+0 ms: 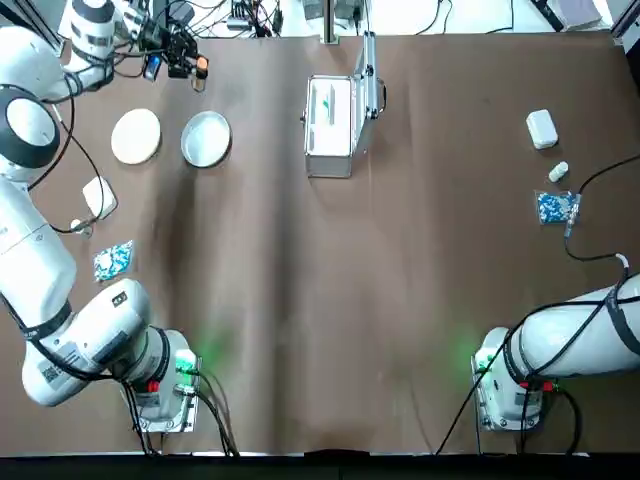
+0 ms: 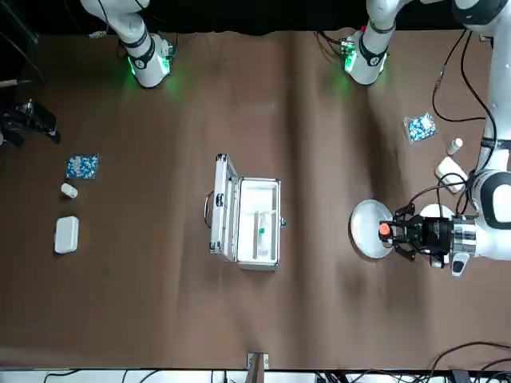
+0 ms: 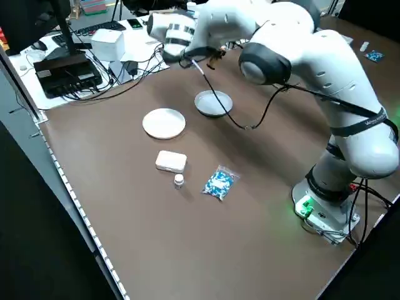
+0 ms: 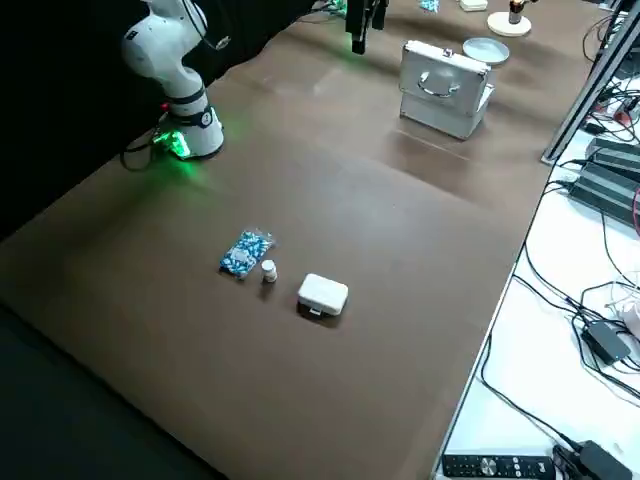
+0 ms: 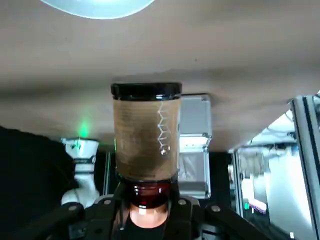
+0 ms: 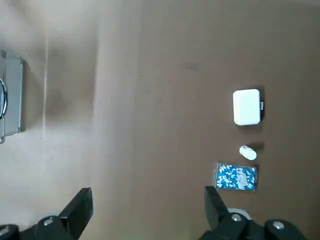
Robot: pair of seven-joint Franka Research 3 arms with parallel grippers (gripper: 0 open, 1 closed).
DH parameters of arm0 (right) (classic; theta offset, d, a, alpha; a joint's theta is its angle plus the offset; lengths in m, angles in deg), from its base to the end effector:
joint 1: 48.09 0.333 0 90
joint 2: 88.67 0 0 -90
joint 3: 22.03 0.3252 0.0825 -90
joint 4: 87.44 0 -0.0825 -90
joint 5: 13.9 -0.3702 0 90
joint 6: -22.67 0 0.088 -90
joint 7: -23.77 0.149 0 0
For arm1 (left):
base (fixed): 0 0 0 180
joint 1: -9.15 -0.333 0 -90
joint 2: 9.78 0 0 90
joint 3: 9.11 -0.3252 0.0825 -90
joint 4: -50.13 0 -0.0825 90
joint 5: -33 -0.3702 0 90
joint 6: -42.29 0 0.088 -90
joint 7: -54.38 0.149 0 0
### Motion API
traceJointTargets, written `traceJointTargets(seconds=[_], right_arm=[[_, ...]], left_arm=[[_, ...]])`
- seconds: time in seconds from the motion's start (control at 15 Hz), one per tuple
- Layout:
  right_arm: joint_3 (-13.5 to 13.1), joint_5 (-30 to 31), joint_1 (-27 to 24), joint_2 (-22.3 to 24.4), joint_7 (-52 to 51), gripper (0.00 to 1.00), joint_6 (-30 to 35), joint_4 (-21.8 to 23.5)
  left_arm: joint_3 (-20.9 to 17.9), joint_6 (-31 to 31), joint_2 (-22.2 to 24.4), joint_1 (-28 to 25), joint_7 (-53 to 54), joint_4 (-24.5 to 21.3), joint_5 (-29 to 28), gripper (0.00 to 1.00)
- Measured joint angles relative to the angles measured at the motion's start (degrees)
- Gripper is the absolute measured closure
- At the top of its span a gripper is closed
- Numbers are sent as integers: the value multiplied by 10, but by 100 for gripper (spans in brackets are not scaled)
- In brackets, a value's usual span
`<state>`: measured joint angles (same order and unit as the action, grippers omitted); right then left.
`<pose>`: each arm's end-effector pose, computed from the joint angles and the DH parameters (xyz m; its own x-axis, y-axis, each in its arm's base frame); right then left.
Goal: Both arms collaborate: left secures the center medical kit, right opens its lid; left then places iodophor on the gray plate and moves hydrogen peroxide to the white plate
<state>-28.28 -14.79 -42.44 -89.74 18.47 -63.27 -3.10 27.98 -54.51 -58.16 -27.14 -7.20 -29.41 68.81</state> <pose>0.5403 -0.0027 0.6204 0.9965 0.0831 0.0106 0.0832 -0.9965 -0.0125 0.6779 0.0029 0.2926 0.0936 0.3958 -0.9136 0.9807 -0.1948 0.0161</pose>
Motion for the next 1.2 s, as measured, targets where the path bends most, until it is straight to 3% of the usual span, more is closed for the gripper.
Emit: traceJointTargets(seconds=[0.27,0.53,1.2], right_arm=[[1,0,1,0,0,1,0,3],[1,0,1,0,0,1,0,3],[-1,0,-1,0,0,1,-3,3]], left_arm=[[-1,25,-55,-37,98,-26,44,67],[-6,35,-106,-51,155,-34,48,67],[-37,37,-147,-51,189,-35,49,67]])
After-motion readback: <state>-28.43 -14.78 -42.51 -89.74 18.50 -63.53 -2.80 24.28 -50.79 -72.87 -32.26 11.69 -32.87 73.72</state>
